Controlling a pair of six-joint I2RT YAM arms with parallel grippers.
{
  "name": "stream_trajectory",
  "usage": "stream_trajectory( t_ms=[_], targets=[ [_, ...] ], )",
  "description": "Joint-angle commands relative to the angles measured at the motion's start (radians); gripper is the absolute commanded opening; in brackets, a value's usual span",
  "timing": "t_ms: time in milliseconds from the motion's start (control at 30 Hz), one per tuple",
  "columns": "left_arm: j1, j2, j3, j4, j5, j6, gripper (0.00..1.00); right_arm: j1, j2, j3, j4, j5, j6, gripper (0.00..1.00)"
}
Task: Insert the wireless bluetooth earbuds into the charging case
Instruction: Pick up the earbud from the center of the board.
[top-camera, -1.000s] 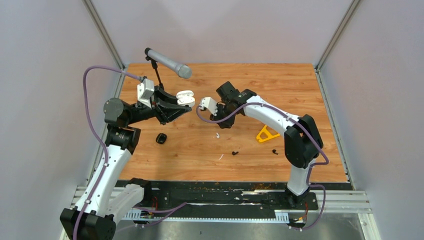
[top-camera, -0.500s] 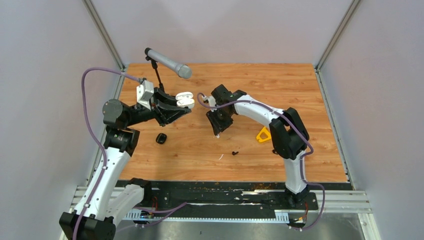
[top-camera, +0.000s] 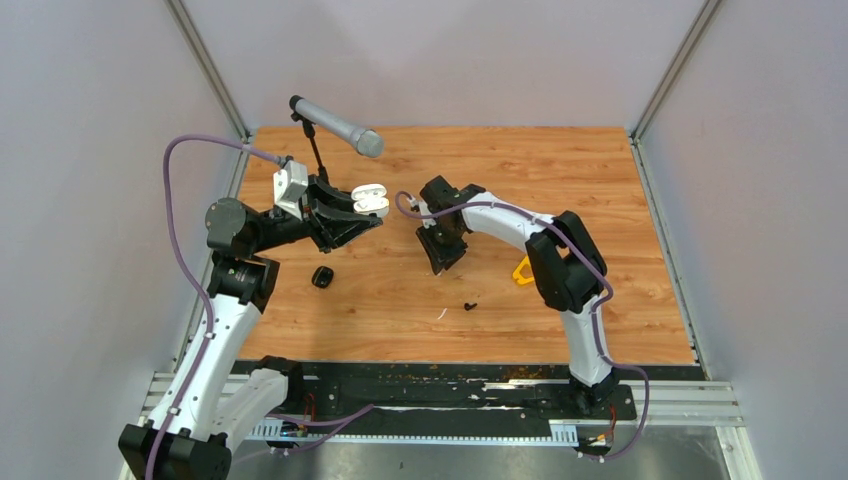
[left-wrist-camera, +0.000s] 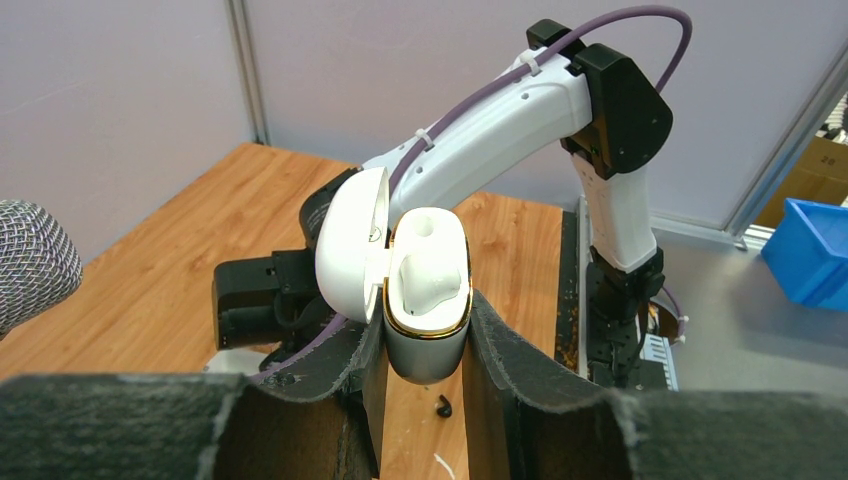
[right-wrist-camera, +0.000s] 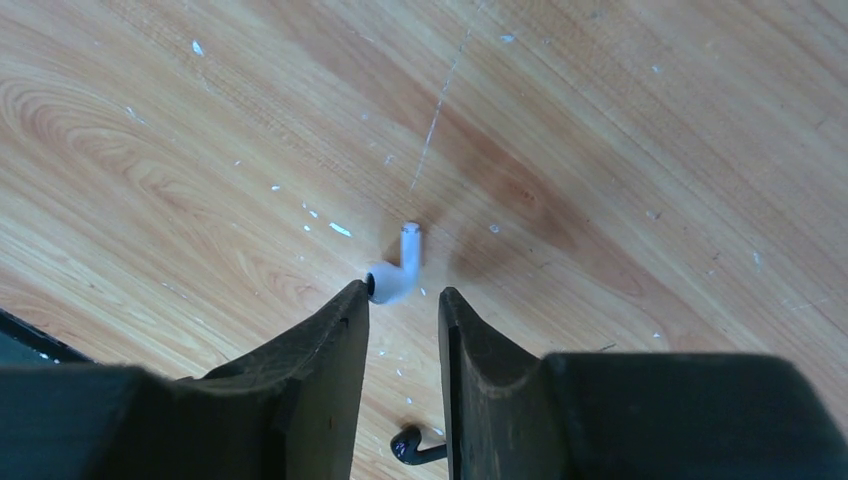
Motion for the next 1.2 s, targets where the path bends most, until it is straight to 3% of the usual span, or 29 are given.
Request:
stream_trajectory(
  t_ms=[0,600,933,1067,1167],
  targets=[
    [0.005,-0.018,0.010,0.013,-0.009,0.012,0.00,0.003,0.016,0.028,0.022,0.040,-0.012,0.32],
    [0.005,-0.021,-0.010,0.047,-0.019,-0.006,0.00,-0.049,-0.034,0.009,0.034,0.270,-0.151,0.35],
    [0.005,-0.015,-0.010,0.047,-0.027,-0.005,0.00,-0.149,-0.084,-0.064,0.036,0.321,-0.164,0.35],
    [0.005,-0.016,-0.010,0.044,-0.027,-0.005,0.00,-0.169,-0.092,-0.064,0.051,0.264,-0.193,0.36],
    [0.005,-0.013,-0.010,0.043,-0.025,-0.005,0.00,-0.172,-0.102,-0.048,0.047,0.090,-0.289,0.40]
  ],
)
